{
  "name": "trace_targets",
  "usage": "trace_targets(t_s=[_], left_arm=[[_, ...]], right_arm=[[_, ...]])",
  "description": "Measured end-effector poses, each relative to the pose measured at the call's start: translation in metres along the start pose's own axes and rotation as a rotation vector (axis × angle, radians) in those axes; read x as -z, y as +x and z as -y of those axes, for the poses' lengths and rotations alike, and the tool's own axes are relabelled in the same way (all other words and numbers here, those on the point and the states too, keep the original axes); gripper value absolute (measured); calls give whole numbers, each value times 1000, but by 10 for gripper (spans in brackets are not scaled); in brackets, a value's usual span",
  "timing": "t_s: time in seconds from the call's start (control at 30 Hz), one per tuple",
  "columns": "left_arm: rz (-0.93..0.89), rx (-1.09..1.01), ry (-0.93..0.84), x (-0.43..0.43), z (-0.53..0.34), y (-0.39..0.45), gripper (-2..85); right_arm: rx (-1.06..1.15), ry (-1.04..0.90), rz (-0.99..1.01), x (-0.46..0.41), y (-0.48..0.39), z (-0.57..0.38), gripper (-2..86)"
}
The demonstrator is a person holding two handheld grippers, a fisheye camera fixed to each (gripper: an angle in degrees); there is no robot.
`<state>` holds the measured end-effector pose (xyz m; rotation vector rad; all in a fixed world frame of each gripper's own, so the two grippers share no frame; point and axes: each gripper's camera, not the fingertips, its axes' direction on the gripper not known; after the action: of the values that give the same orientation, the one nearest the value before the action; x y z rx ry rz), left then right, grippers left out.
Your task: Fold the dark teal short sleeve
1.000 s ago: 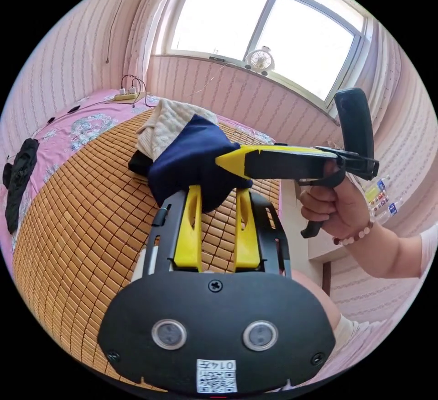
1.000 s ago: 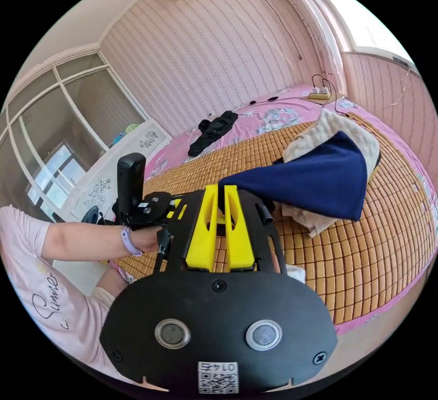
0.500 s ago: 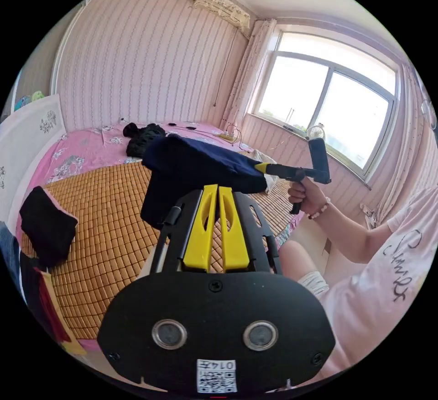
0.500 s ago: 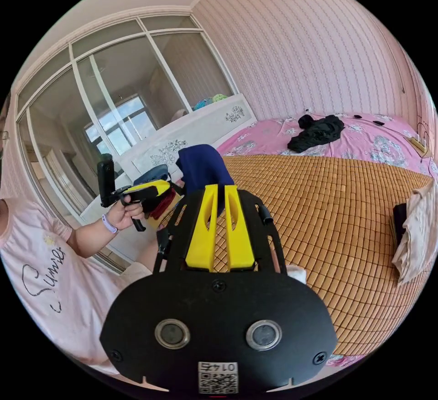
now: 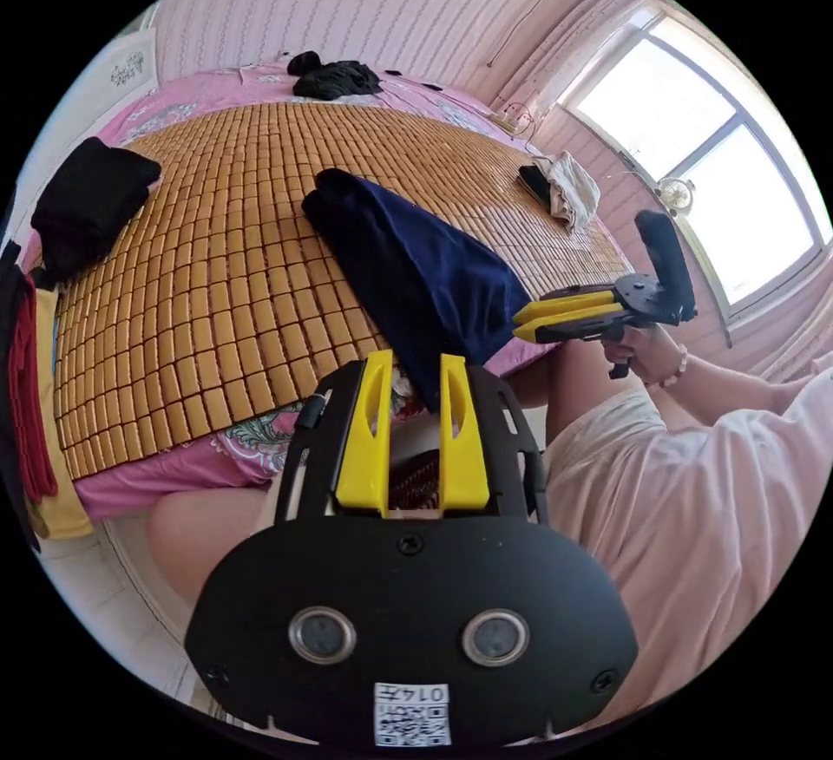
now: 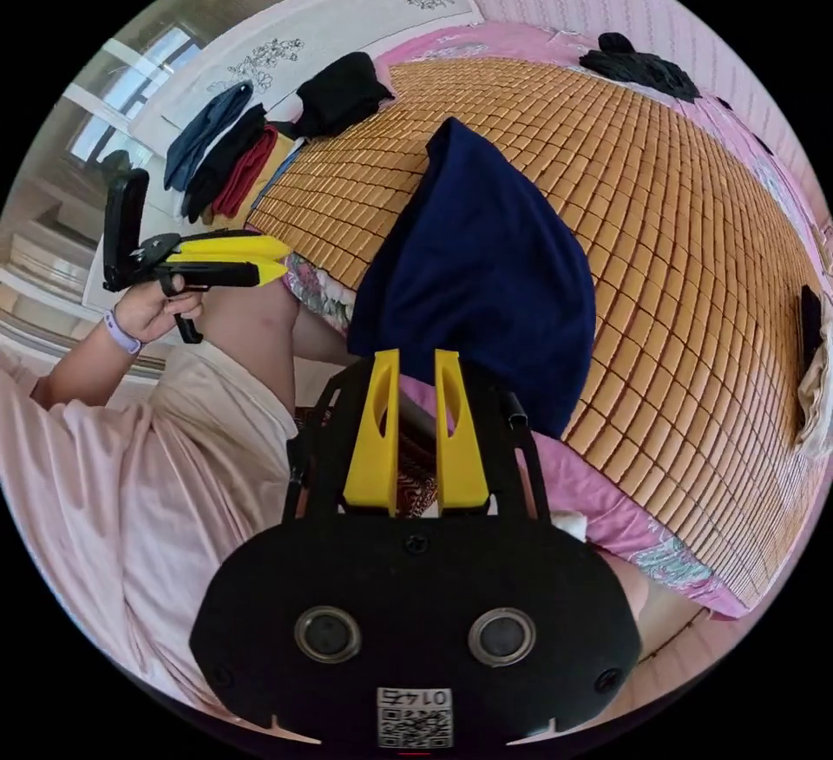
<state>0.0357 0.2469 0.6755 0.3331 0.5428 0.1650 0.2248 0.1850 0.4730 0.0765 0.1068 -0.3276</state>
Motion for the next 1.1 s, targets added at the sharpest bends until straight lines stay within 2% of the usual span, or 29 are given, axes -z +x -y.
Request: trace_targets(t_s=[0.13,0.2,0.23,0.33,0.37,0.5,0.53,0.63,0.77,0.83,0.93,1.1], left_arm=[[53,-69,-172,-46,15,16,103],[149,-124,-231,-60,19,26,103],[213,-155,-247,-67,21,33,93],[361,-232,-233,-72,23,48,64],[382,-279,-240,-72,23,53,40],[329,-282,-272,-58,25,52,3],[300,-261,-232,-44,27,47,-1],[210,-182,-123,-2,39,30,-6],[179,-24,34,55,70,1,10],[149,35,51,65,77,-15,35],[128,104,-37,62,71,-39,68],[200,140,-126,70,26,-53,75]], right_arm=[[107,-78,-112,-38,-26,38,88],[70,-128,-192,-55,-23,48,55],[83,-77,-217,-50,-21,51,28],[-9,-115,-86,-36,1,60,4],[-27,-80,-59,-28,6,59,3],[-251,290,191,58,70,21,3],[-343,387,214,79,93,2,4],[-510,491,163,110,136,-42,6],[-620,372,89,102,161,-70,9],[-641,263,64,81,165,-79,12],[-686,164,23,61,163,-88,19],[-664,156,5,58,153,-95,65]])
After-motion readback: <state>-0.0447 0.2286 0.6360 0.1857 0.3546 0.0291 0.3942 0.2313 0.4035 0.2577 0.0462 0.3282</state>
